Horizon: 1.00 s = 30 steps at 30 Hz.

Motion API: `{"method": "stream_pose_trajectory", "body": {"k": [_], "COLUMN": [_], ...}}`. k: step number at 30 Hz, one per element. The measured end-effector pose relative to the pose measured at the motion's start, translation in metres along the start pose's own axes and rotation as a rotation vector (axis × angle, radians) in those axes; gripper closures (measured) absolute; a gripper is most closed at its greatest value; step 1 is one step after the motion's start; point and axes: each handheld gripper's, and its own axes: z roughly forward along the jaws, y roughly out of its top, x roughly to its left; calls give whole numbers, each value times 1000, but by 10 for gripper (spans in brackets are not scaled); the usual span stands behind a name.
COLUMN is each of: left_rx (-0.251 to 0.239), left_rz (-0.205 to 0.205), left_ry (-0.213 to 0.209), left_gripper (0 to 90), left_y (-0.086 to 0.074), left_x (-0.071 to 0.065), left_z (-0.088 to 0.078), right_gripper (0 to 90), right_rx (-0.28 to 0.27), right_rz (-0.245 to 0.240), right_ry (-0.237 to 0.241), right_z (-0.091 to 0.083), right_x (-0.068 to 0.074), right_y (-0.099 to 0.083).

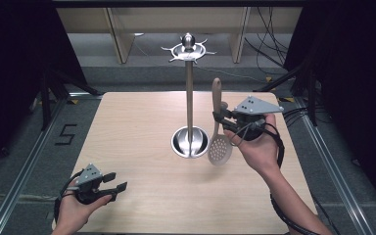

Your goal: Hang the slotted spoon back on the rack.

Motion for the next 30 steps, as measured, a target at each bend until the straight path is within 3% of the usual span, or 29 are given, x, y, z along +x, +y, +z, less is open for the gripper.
{"method": "stream_pose_trajectory", "body": {"k": [14, 18, 21, 24, 26, 27, 29, 30], "left_rx": [-1, -6, -2, -4, -7, -13, -48, -63], "left_rz": [-1, -2, 1, -1, -5, -7, -22, -3], "left_ry": [0, -3, -1, 5, 6, 0, -1, -1], "left_gripper": [383, 383, 383, 383, 383, 384, 385, 384], "left_y": [0, 0, 0, 0, 0, 1, 4, 7], "left_x": [0, 0, 0, 0, -1, 0, -3, -4], "left_z": [0, 0, 0, -1, -1, -1, -2, -2], "right_gripper": [749, 748, 748, 748, 748, 748, 748, 748], "right_rx": [-12, -19, -35, -27, -36, -35, -47, -38], "right_rz": [21, 34, 17, 46, 40, 26, 42, 44], "right_ry": [11, -12, -26, -30, -29, -39, -23, -23], "right_z": [4, 4, 5, 5, 6, 5, 7, 7], "right_x": [7, 11, 13, 17, 18, 17, 19, 19], "right_y": [9, 12, 15, 18, 20, 20, 20, 20]}}
